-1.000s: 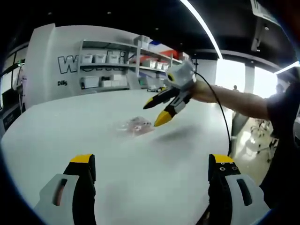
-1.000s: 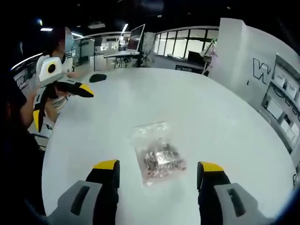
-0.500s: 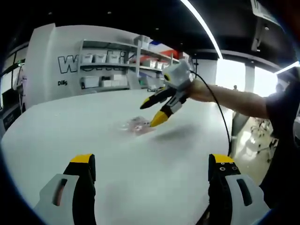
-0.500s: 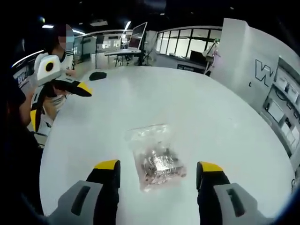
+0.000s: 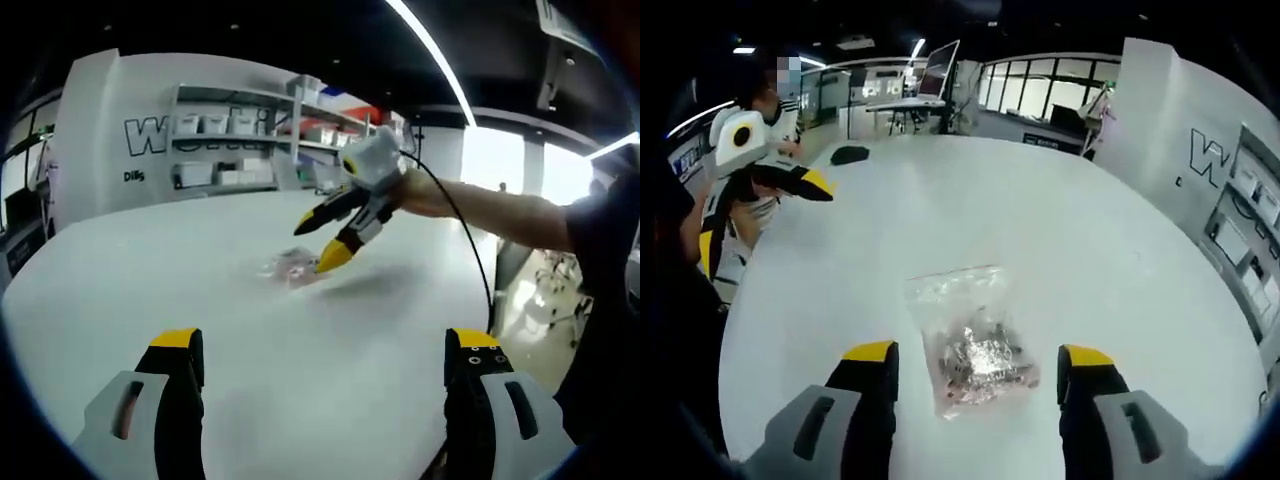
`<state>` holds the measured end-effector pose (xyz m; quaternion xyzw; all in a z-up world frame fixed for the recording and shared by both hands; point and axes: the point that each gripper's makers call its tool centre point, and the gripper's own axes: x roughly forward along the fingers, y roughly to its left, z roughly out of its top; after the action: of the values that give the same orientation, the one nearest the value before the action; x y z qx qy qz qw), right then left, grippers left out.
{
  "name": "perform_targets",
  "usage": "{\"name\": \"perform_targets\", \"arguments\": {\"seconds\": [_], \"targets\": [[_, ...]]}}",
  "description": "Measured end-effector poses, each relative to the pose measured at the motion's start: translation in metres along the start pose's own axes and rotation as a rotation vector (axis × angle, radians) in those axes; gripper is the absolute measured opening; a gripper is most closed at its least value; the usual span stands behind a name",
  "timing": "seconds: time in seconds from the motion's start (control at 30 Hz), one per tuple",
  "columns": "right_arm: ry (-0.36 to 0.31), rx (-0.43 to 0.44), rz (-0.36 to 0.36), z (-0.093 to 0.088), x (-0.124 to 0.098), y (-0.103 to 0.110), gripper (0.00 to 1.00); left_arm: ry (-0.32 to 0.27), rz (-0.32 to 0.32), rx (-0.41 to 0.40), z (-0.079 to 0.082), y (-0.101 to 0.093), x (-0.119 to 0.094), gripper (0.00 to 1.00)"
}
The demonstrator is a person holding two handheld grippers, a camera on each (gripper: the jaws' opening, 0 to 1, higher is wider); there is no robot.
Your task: Open the resealable bag by pulling the two sides of the seal apart until the entire bag opening is separated and visibly accessible.
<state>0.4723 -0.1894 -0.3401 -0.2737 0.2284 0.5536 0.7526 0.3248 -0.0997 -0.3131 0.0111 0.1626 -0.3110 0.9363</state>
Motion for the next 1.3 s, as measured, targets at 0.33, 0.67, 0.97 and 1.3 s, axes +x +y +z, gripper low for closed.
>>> {"name": "perform_targets", "arguments": {"seconds": [0.33, 0.67, 0.97, 1.3], "targets": [[0.007, -0.005, 0.009, 0.001, 0.007, -0.001, 0.63, 0.006, 0.003, -0.005, -0.003, 0.002, 0.001, 0.99], [0.026, -0.026, 0.017, 0.000, 0.013, -0.002, 0.59, 0.004, 0.004, -0.007, -0.003, 0.003, 0.001, 0.99], [0.046, -0.037, 0.029, -0.002, 0.017, -0.003, 0.58, 0.005, 0.006, -0.008, -0.004, 0.005, 0.001, 0.99], [0.062, -0.048, 0.041, -0.004, 0.020, -0.002, 0.57, 0.005, 0.006, -0.009, -0.004, 0.004, 0.000, 0.99]]}}
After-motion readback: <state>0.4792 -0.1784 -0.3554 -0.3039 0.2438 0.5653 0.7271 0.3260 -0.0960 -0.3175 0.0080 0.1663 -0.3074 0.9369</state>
